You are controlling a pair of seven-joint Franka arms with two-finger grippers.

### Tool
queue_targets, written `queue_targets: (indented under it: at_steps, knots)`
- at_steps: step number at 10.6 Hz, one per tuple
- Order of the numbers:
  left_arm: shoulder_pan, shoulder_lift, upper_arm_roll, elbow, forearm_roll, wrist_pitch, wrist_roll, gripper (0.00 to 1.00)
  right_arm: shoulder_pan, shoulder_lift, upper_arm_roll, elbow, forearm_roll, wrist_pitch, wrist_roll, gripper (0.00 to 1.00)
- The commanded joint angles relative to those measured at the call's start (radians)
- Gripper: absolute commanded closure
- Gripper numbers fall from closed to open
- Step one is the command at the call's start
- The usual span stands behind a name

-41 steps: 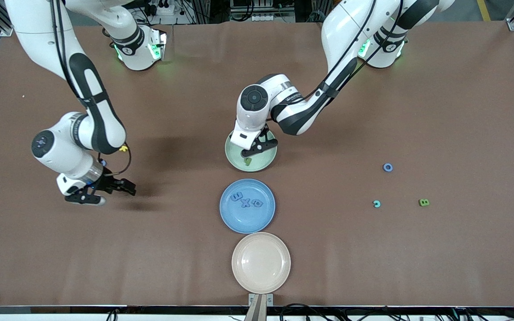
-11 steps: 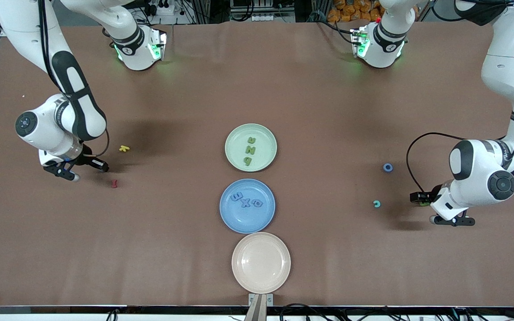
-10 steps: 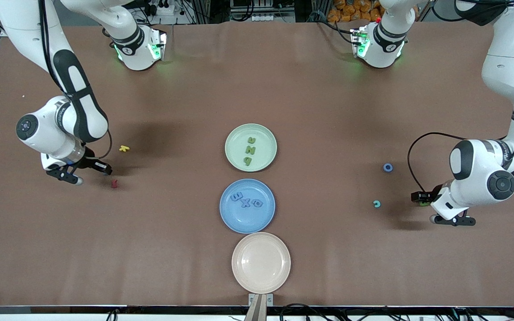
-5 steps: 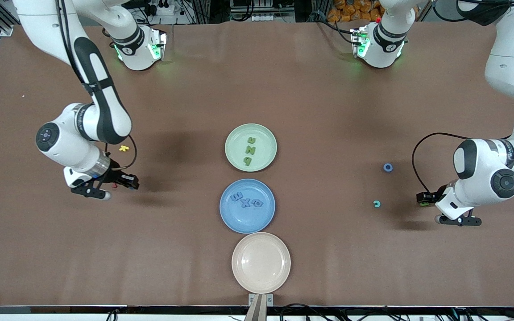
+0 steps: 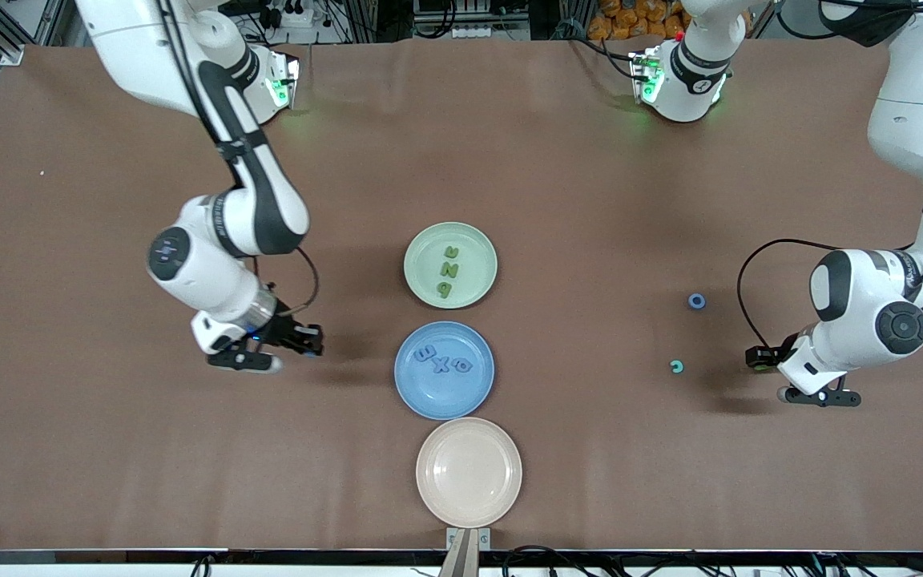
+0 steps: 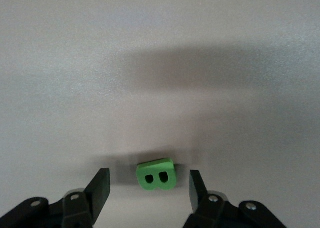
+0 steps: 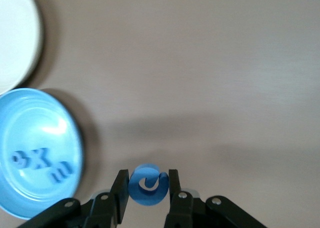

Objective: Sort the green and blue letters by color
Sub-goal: 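Drop the blue c on the blue plate while the left gripper grasps B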

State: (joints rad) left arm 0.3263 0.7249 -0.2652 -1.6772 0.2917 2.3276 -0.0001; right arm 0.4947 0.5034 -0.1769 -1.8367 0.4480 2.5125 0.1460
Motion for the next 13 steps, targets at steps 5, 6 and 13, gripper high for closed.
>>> queue_targets:
  at_steps: [5, 6, 13]
  knots:
    - [0.005, -0.005, 0.0, -0.025, 0.057, 0.047, -0.023, 0.36, 0.142, 0.25, 0.0, 0.355, 0.095, 0.025, 0.056, 0.63]
    - [0.005, -0.004, 0.0, -0.033, 0.057, 0.062, -0.023, 0.36, 0.157, 0.256, 0.001, 0.361, 0.095, 0.031, 0.056, 0.63]
    - [0.0, 0.001, 0.0, -0.036, 0.057, 0.073, -0.023, 0.87, 0.197, 0.279, 0.047, 0.329, 0.137, 0.212, 0.038, 0.0]
